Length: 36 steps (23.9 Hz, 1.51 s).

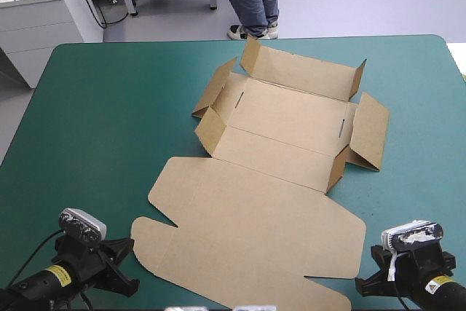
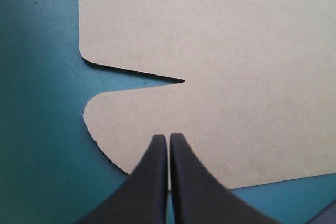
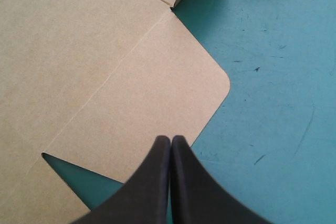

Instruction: Fold the box

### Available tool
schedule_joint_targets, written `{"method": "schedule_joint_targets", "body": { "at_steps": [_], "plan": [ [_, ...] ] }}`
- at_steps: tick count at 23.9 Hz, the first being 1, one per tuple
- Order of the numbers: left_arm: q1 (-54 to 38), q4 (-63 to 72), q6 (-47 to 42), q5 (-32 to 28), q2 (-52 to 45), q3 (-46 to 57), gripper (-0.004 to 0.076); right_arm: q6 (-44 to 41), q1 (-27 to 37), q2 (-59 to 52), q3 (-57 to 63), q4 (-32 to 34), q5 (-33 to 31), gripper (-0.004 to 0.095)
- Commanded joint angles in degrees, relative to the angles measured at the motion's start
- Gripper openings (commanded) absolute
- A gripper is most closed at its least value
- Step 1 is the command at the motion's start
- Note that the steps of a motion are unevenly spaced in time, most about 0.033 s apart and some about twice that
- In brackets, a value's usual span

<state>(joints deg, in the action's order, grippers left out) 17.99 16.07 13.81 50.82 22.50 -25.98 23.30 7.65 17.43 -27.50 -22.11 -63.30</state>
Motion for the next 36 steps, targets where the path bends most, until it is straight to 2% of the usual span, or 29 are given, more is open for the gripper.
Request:
{"method": "schedule_joint_targets", "body": {
  "at_steps": [1,10,17,20,25,31,33,36],
  "plan": [
    [0.3,0.9,0.0,-3.0,0.6,-2.0,-0.0008,0.2,-0.2,0.5,-1.5,-1.6,2.5,-0.0019],
    [0.3,1.3,1.6,-3.0,0.6,-2.0,-0.0008,-3.1,-0.2,1.2,-3.2,-0.2,0.3,-0.0019],
    [0.3,1.3,1.6,-3.0,0.6,-2.0,-0.0008,-6.1,-0.2,8.9,-14.9,4.7,-3.2,-0.0019],
    [0.3,1.3,1.6,-3.0,0.6,-2.0,-0.0008,-7.1,-0.2,13.9,-20.3,5.1,-4.2,-0.0016],
    [0.3,1.3,1.6,-3.0,0.6,-2.0,-0.0008,-12.0,-0.2,29.7,-33.7,6.5,-8.3,-0.0005],
    [0.3,1.3,1.6,-3.0,0.6,-2.0,-0.0008,-15.5,-0.3,43.1,-42.2,5.6,-8.3,0.0004],
    [0.3,1.3,1.6,-3.0,0.6,-2.0,-0.0008,-17.0,-3.1,46.1,-42.9,5.2,-8.3,0.0004],
    [0.3,1.3,1.6,-3.0,0.6,-2.0,-0.0008,-20.0,-11.9,50.9,-42.9,9.2,-7.8,0.0005]
  ]
}}
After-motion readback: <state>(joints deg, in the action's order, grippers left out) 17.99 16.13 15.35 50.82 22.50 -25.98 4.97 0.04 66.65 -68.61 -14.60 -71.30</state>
